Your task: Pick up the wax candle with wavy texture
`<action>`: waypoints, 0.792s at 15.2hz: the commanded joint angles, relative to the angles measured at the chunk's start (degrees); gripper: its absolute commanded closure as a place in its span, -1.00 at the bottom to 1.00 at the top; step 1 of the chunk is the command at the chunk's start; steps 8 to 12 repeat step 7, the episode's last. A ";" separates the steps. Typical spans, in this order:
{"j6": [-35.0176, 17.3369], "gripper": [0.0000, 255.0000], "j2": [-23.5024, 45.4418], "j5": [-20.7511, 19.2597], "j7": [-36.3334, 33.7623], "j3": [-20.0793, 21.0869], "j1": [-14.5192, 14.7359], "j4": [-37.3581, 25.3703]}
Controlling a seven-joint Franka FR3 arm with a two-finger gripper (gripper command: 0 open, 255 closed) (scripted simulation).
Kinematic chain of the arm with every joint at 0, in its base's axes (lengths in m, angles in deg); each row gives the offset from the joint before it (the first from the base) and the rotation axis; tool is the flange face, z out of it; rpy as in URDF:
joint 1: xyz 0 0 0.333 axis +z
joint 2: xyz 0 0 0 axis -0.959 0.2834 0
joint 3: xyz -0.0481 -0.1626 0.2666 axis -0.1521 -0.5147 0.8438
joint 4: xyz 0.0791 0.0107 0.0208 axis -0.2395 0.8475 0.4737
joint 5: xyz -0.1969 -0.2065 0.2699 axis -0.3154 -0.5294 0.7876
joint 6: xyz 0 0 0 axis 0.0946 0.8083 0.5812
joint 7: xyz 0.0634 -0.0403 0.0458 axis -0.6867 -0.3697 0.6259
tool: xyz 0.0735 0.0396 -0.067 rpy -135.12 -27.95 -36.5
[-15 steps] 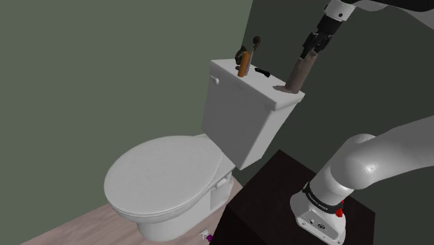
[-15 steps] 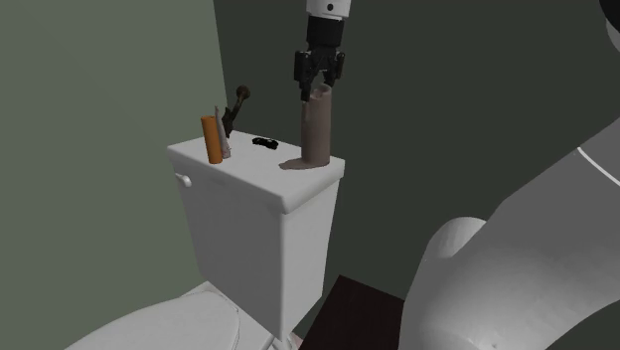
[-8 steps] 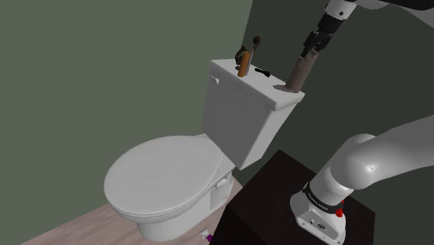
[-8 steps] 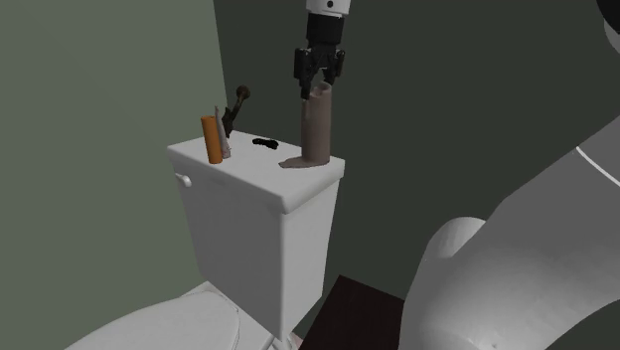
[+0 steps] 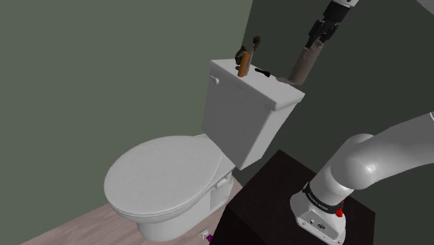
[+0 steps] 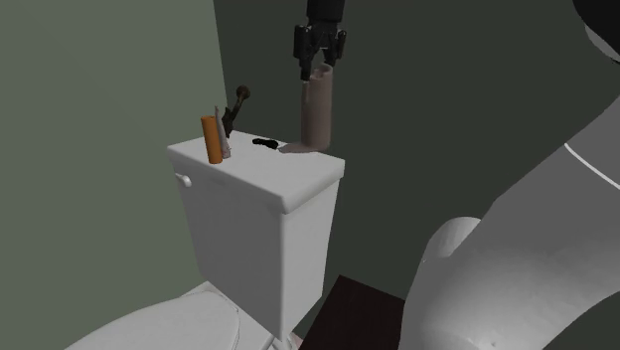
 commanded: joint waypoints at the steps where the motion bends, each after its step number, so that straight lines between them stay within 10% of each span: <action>1: 1.49 1.00 0.99 0.34 0.20 -0.10 0.21 -2.48; 12: 4.76 1.00 2.88 0.97 0.66 -0.37 0.55 -7.55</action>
